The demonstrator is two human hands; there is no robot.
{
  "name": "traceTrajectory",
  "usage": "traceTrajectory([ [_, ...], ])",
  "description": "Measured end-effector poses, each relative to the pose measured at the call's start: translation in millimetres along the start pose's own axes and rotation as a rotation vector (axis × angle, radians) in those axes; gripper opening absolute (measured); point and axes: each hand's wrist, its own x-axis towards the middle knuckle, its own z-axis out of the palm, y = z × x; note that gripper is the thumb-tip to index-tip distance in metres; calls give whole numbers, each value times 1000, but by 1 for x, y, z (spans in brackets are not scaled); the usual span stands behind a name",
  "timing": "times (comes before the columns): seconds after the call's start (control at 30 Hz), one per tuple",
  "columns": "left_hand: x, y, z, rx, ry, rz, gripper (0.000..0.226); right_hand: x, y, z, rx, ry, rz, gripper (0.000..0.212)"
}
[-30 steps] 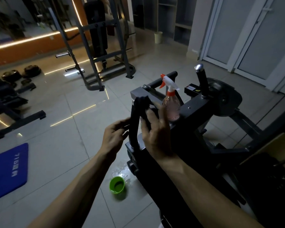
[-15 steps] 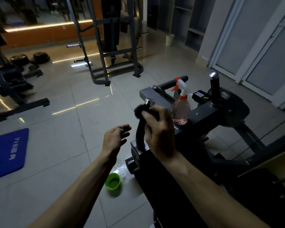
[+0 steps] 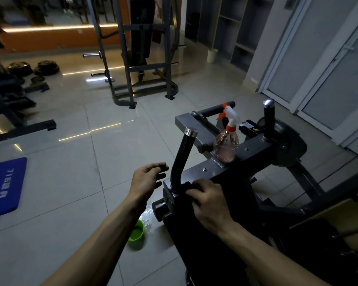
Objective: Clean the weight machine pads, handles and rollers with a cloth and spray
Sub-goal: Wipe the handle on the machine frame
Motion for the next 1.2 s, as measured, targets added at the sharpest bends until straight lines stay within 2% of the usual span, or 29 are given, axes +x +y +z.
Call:
traceTrajectory([
  [0.07, 2, 4, 0, 31, -22, 27, 26, -2, 12, -10, 185, 159, 338, 28],
  [0.13, 5, 7, 3, 56, -43, 26, 26, 9, 13, -26, 492, 192, 647, 21],
  [0.17, 7, 9, 5, 64, -62, 24, 26, 15, 10, -34, 648, 178, 740, 17],
  [0.23, 9, 10, 13, 80, -94, 28, 27, 24, 2, -43, 713, 187, 787, 17],
  [0.3, 14, 12, 18, 90, -102, 33, 25, 28, -6, -43, 690, 265, 894, 18],
  [0.37, 17, 13, 18, 87, -117, 33, 24, 31, -23, -38, 844, 380, 1033, 17],
  [0.43, 21, 14, 15, 75, -151, 22, 25, 38, -48, -30, 981, 414, 1030, 17],
  [0.53, 28, 18, 5, 61, -251, 14, 26, 48, -91, -14, 1066, 296, 879, 24],
  [0.6, 35, 18, -7, 78, -312, 9, 25, 49, -108, 9, 852, 310, 878, 37],
  [0.7, 49, 18, -27, 82, -388, 33, 27, 49, -116, 38, 507, 478, 931, 56],
  [0.8, 67, 21, -45, 80, -457, 47, 31, 62, -118, 47, 442, 577, 965, 74],
  [0.9, 85, 24, -57, 115, -530, 66, 30, 78, -114, 68, 124, 521, 1007, 89],
  [0.97, 90, 29, -55, 176, -552, 129, 29, 90, -116, 80, 95, 517, 1035, 92],
  [1.03, 94, 39, -46, 227, -570, 231, 28, 105, -120, 80, 285, 639, 1102, 80],
  [1.13, 97, 63, -19, 265, -686, 378, 23, 122, -108, 79, 466, 848, 1197, 36],
  [1.2, 95, 78, -1, 267, -753, 462, 21, 121, -99, 80, 529, 827, 1110, 23],
])
